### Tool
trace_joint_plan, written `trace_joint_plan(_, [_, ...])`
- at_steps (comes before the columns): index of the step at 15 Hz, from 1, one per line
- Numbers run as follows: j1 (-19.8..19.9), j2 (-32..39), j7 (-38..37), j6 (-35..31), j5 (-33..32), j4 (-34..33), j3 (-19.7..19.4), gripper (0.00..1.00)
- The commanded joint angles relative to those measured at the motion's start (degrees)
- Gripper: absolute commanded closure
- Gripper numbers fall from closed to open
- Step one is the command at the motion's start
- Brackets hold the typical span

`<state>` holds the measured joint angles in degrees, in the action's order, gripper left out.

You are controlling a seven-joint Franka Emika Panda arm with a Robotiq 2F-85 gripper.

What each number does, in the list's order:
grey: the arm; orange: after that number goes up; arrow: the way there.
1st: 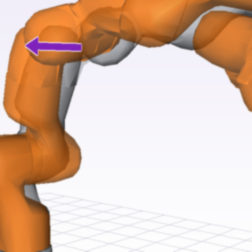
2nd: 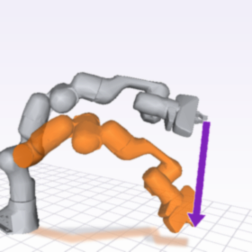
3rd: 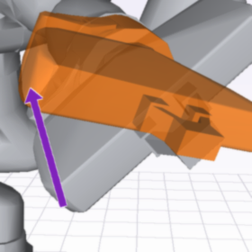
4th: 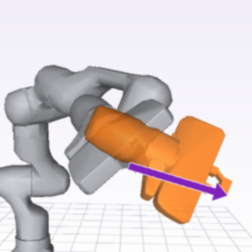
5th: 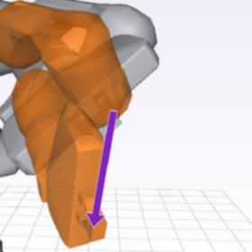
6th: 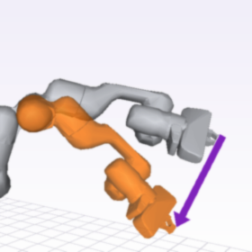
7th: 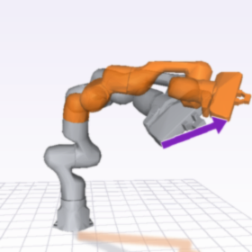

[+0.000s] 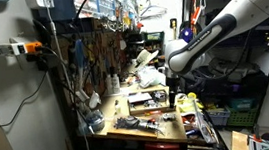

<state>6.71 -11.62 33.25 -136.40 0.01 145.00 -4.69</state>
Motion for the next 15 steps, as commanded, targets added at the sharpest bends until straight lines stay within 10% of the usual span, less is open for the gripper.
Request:
trace_joint_plan(1, [0.5, -4.2, -12.4, 9.8, -4.1, -1.9, -0.5, 0.00])
trace_joint_plan(7, [1.3, -6.6, -31.1, 20.9, -6.0, -5.2, 0.5, 0.00])
trace_joint_plan(15, [-0.2, -5.6, -26.3, 18.5, -4.6, -5.4, -0.7, 0.00])
